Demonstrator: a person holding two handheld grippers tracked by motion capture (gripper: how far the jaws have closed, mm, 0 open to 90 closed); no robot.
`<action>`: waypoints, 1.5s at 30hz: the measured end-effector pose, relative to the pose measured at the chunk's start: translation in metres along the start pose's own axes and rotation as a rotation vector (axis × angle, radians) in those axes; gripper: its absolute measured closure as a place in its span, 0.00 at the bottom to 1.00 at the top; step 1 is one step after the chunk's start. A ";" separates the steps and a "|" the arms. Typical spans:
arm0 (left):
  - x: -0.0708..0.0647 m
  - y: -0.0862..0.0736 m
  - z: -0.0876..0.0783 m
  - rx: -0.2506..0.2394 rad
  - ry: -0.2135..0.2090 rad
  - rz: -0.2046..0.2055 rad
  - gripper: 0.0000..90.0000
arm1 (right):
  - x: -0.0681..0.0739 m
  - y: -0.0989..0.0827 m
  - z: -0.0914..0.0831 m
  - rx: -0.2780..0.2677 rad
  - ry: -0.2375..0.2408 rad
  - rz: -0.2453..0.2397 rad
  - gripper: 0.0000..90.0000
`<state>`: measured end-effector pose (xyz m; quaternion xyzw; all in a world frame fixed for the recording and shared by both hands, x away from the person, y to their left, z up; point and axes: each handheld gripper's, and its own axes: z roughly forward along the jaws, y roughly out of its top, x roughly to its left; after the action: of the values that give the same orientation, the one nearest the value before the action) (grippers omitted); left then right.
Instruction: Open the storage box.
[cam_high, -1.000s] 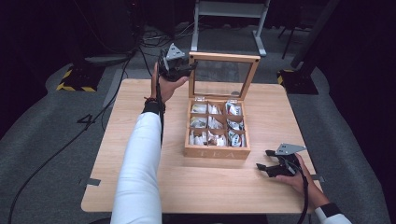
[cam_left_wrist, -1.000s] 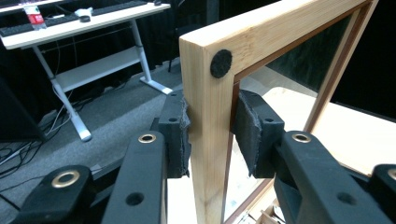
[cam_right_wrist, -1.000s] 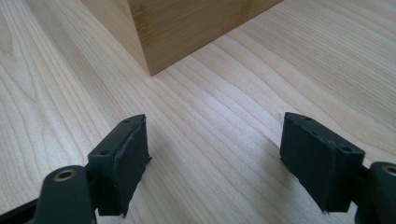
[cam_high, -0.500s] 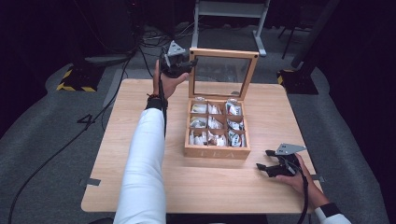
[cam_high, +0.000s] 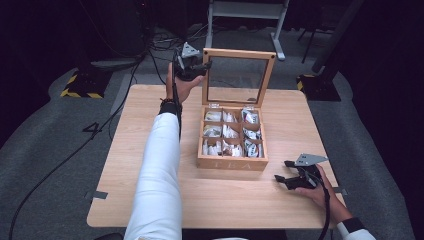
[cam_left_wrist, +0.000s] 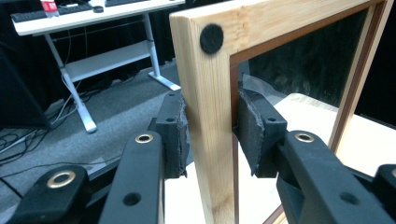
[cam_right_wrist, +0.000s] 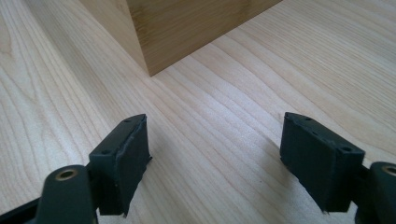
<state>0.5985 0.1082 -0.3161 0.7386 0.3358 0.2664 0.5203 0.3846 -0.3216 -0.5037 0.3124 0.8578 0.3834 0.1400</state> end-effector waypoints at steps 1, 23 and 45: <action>0.000 -0.001 0.001 0.003 0.003 0.001 0.71 | 0.000 0.000 0.000 0.000 -0.001 0.000 0.27; 0.000 -0.028 0.020 0.070 0.033 -0.025 0.70 | 0.001 0.000 0.000 -0.001 -0.011 0.006 0.26; 0.000 -0.080 0.026 0.195 -0.001 -0.034 0.73 | 0.001 -0.001 0.000 0.000 -0.014 0.005 0.26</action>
<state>0.6003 0.1109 -0.4002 0.7801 0.3721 0.2232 0.4508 0.3838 -0.3217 -0.5039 0.3173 0.8559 0.3818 0.1449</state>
